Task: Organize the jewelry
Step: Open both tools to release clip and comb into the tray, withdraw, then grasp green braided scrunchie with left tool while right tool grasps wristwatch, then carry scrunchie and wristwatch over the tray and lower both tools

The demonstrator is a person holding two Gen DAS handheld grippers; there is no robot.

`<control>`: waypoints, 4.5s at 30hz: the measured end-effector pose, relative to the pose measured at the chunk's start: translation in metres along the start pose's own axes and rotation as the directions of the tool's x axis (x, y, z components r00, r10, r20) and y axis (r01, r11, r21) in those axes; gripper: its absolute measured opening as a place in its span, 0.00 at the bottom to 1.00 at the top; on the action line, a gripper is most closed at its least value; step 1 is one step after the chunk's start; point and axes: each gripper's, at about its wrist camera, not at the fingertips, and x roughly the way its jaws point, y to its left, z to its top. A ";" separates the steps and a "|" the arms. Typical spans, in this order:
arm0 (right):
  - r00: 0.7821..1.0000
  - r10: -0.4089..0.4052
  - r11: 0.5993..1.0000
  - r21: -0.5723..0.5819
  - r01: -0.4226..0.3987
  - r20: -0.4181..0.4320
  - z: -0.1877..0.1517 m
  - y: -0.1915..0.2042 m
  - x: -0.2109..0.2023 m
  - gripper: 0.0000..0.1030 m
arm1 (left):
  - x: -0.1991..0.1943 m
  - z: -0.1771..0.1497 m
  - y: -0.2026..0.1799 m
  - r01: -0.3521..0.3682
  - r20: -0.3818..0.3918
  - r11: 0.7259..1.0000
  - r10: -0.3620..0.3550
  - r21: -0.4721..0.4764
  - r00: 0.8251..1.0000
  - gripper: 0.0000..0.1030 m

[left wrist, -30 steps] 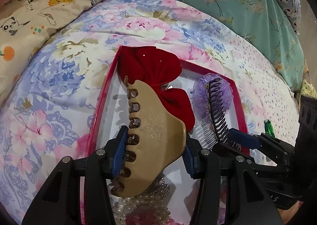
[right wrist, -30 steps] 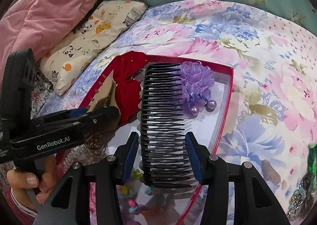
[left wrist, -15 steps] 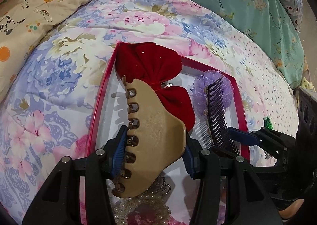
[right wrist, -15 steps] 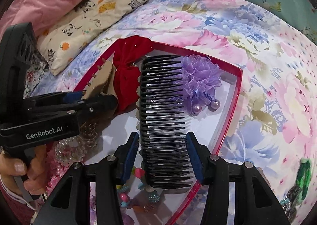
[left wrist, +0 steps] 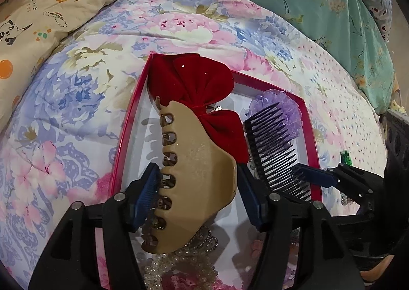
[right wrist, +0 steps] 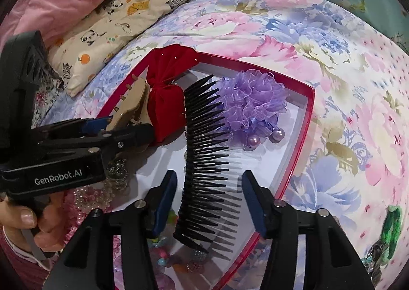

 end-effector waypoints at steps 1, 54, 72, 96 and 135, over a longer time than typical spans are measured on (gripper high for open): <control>1.000 0.002 1.000 0.003 -0.002 0.006 -0.001 0.000 -0.002 0.55 | -0.001 0.000 0.001 0.001 -0.001 1.000 -0.001 -0.002 1.000 0.60; 0.962 -0.151 0.883 0.469 0.027 0.229 -0.194 -0.172 -0.171 0.65 | -0.050 -0.115 -0.173 0.193 -0.067 0.978 -0.188 0.074 0.980 0.77; 0.982 -0.130 0.943 0.324 0.079 0.138 -0.154 -0.175 -0.129 0.49 | -0.014 -0.111 -0.178 0.210 -0.130 0.977 -0.203 0.044 0.970 0.77; 0.970 -0.111 0.903 0.430 0.007 0.215 -0.183 -0.196 -0.165 0.31 | 0.029 -0.055 -0.251 0.242 -0.160 0.962 -0.220 0.128 0.962 0.77; 0.930 -0.078 0.944 0.327 -0.047 0.360 -0.192 -0.114 -0.228 0.31 | -0.075 -0.093 -0.188 0.283 -0.015 0.953 -0.283 0.105 0.959 0.16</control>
